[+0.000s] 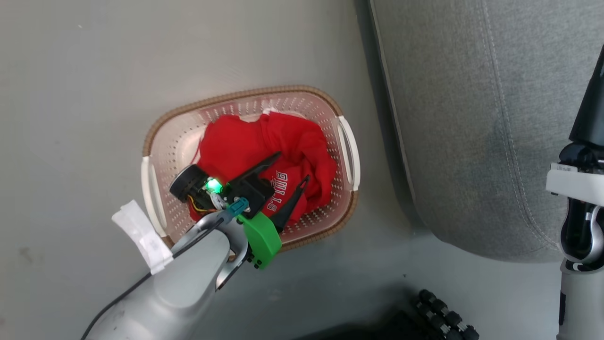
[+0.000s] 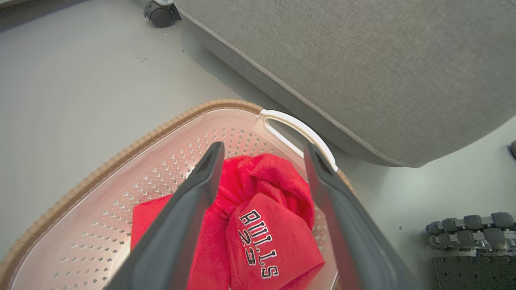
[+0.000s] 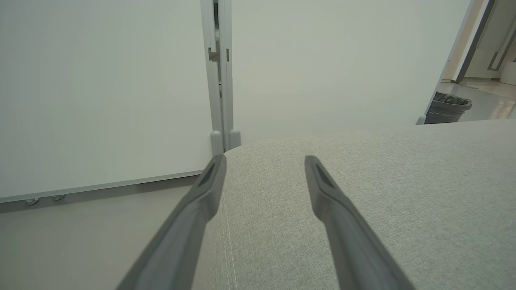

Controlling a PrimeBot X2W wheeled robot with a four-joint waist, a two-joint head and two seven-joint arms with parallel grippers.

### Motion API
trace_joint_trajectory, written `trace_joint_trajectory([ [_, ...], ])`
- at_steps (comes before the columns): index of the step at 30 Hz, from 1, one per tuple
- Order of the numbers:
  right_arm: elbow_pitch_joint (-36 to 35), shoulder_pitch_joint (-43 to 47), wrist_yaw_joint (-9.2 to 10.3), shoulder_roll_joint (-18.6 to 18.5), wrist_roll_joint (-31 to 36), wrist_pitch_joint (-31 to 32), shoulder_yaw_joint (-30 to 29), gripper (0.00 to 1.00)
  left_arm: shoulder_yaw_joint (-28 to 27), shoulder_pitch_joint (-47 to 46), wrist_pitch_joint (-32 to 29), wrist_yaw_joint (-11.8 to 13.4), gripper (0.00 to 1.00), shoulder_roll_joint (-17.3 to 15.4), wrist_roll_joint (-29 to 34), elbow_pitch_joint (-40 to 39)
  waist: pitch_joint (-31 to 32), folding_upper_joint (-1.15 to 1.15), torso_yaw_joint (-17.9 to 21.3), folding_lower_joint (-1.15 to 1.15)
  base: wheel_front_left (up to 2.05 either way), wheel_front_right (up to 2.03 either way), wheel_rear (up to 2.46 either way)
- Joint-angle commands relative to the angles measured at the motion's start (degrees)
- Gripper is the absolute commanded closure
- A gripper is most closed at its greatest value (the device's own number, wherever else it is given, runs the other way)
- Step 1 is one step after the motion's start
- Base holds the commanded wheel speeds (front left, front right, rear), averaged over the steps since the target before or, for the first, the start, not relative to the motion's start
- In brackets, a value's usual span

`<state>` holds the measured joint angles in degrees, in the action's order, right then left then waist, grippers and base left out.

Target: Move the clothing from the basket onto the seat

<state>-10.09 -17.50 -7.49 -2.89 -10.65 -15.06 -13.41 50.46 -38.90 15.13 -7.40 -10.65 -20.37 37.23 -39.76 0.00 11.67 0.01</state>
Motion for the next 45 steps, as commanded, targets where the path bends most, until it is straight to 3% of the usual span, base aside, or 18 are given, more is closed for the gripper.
trace_joint_trajectory([
  [1, -0.3, -1.2, 0.00, 0.0, -0.5, -0.2, 0.0, 0.00, 1.8, -2.5, 0.0, -0.1, 0.00, -0.5, -1.6, 1.8, -6.0, 0.00, 3.2, -0.01, 0.00, 0.00, 0.00],
  [6, -0.2, -1.9, 0.00, 0.0, -1.2, -0.2, 0.6, 0.00, 9.2, -8.5, 0.0, -0.1, 0.00, -0.4, -5.9, 8.6, -8.7, 0.00, 3.8, -0.01, 0.00, 0.00, 0.00],
  [20, -0.8, -2.4, 0.00, 0.0, -1.1, -0.2, 1.2, 0.00, 17.6, -14.8, -0.8, -0.1, 0.00, 3.0, -15.4, 20.9, -11.6, 0.00, 4.2, -0.01, 0.00, 0.00, 0.00],
  [31, -0.8, -2.2, 0.00, 0.0, -1.2, -0.2, 1.9, 0.00, 20.6, -17.3, -1.7, -0.1, 0.00, 5.6, -16.7, 28.4, -12.1, 0.00, 3.6, -0.01, 0.00, 0.00, 0.00],
  [32, -0.9, -2.2, 0.00, 0.0, -1.1, -0.2, 1.8, 0.00, 20.9, -17.0, -2.2, -0.1, 0.77, 5.8, -17.1, 28.5, -12.0, 0.00, 3.5, -0.01, 0.00, 0.00, 0.00],
  [33, -0.9, -2.2, 0.00, 0.0, -1.0, -0.2, 1.8, 0.00, 21.0, -17.0, -2.0, -0.1, 1.00, 5.7, -17.2, 28.6, -12.0, 0.00, 3.4, -0.01, 0.00, 0.00, 0.00],
  [42, -0.6, 0.0, 0.00, 0.0, 0.9, -0.2, 1.7, 0.00, 21.4, -13.8, 0.1, -0.1, 1.00, 5.9, -21.4, 23.1, -5.5, 0.00, 0.9, -0.01, 0.00, 0.00, 0.00],
  [45, -0.4, 1.2, 0.00, 0.0, 1.7, -0.2, 1.9, 0.00, 18.3, -12.3, 0.1, -0.1, 1.00, 4.6, -21.6, 18.4, -1.5, 0.00, -0.3, -0.01, 0.00, 0.00, 0.00],
])
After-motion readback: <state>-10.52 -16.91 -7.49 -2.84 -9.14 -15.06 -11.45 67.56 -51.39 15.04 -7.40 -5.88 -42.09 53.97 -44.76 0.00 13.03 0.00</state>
